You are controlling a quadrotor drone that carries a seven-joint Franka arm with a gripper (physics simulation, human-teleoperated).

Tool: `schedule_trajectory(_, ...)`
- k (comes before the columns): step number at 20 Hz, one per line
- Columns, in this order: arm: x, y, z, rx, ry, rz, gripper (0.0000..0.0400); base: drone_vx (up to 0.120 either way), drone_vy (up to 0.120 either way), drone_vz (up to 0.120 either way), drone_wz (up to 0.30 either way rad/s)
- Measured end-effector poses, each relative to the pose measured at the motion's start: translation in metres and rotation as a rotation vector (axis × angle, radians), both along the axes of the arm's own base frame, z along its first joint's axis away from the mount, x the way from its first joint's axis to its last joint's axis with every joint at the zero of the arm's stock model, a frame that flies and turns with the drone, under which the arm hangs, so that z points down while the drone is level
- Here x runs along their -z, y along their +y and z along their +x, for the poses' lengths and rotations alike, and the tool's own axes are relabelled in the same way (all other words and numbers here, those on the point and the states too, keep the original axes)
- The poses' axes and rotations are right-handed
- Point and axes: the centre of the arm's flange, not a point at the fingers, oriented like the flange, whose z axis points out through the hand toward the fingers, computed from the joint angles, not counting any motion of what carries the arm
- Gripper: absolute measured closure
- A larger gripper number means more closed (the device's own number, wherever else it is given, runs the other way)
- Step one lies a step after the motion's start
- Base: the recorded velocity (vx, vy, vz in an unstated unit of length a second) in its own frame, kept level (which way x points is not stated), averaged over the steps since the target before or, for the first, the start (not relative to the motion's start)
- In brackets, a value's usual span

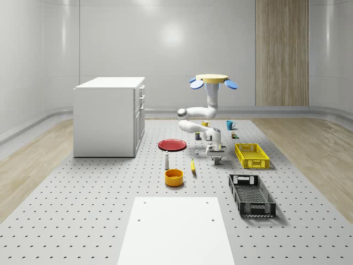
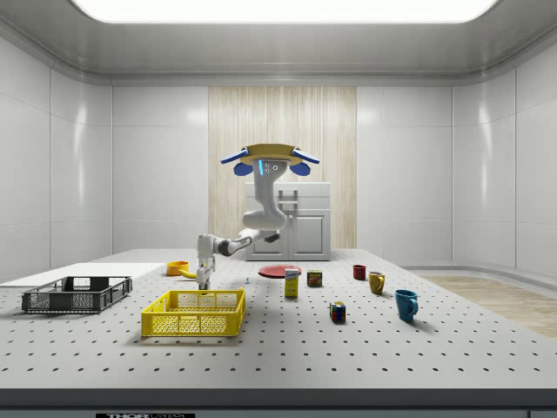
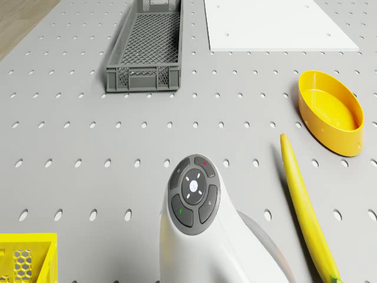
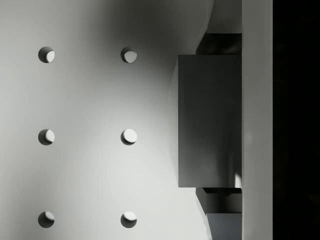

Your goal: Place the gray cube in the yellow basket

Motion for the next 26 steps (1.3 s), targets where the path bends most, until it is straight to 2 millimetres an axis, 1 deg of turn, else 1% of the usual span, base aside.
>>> schedule_trajectory(3,-0.001,0.000,0.000,0.000,0.000,0.000,0.0133,0.000,0.000,0.000,0.000)
schedule_trajectory(7,-0.002,0.000,0.000,0.000,0.000,0.000,0.0144,0.000,0.000,0.000,0.000)
schedule_trajectory(11,0.008,0.000,0.000,0.000,0.000,0.000,0.0148,0.000,0.000,0.000,0.000)
schedule_trajectory(15,0.020,0.000,0.000,0.000,0.000,0.000,0.0149,-0.010,0.020,0.120,0.000)
schedule_trajectory(20,0.028,0.000,0.000,0.000,0.000,0.000,0.0150,0.000,0.120,0.120,0.000)
schedule_trajectory(26,0.031,0.000,0.000,0.000,0.000,0.000,0.0150,0.000,0.120,0.120,0.000)
